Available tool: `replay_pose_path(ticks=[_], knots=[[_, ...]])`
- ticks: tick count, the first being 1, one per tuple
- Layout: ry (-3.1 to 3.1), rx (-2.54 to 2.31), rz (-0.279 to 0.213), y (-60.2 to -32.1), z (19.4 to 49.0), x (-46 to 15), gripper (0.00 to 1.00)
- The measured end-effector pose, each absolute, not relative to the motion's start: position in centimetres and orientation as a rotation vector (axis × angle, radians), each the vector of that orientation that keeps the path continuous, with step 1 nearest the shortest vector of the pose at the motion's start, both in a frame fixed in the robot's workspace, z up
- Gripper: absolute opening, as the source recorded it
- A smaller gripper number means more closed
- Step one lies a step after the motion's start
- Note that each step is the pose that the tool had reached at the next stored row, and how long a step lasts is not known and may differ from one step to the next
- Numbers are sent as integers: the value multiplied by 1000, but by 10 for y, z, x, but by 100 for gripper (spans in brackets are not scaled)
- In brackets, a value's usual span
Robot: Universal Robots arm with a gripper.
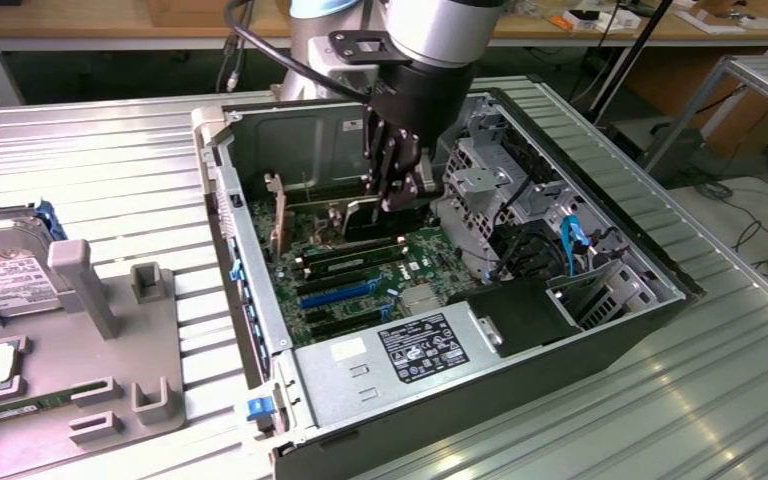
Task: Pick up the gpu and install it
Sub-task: 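Insert the gpu into the slot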
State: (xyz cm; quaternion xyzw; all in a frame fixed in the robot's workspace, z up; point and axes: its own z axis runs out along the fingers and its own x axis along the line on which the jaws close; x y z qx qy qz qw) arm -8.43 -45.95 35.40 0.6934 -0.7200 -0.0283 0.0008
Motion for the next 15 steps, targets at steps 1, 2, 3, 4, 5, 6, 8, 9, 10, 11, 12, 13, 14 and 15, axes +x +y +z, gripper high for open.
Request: replay_pose_path(ticks=[1,2,3,4,5,6,8,9,10,11,12,13,14,15], knots=[[-2261,2177,-89,-459,354,-84,27],[-2261,2178,-89,-460,354,-84,27],[-2261,2178,-89,-460,354,-84,27],[-2261,2178,-90,-459,354,-84,27],[-2261,2178,-90,-460,354,-84,27],[-2261,2178,-90,-460,354,-84,27],[-2261,2179,-90,-459,352,-84,27],[-2262,2179,-89,-459,352,-84,27],[-2262,2179,-88,-459,351,-84,27],[-2262,2179,-87,-459,349,-84,27],[-2263,2180,-87,-459,348,-84,27],[-2263,2180,-86,-459,347,-84,27],[-2263,2180,-86,-459,345,-84,27],[-2263,2181,-85,-459,344,-84,27]])
